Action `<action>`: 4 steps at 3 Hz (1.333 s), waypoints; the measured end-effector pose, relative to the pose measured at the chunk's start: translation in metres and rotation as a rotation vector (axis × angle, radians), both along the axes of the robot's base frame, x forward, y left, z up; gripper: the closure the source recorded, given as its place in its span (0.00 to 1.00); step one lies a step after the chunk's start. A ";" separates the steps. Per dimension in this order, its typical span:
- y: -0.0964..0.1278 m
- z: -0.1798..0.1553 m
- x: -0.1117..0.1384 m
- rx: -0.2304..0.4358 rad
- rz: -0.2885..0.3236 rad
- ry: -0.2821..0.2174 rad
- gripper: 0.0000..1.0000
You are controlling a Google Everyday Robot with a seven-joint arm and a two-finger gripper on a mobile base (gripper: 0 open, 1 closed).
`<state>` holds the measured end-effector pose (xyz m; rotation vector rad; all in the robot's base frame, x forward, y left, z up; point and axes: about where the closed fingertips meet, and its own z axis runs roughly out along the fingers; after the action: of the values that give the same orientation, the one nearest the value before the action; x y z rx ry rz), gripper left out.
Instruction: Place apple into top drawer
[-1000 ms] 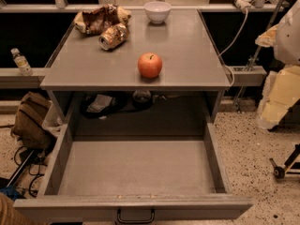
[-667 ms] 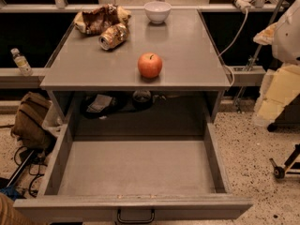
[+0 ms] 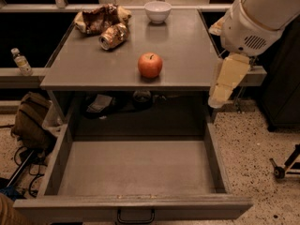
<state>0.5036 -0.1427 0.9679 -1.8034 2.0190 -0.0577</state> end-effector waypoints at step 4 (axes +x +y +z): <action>0.081 0.002 0.077 0.093 0.128 -0.103 0.00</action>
Offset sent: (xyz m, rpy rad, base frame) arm 0.0327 0.0270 -0.0156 0.0075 0.0148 0.0191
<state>0.5802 -0.0617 0.9695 -1.8285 1.8023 -0.0175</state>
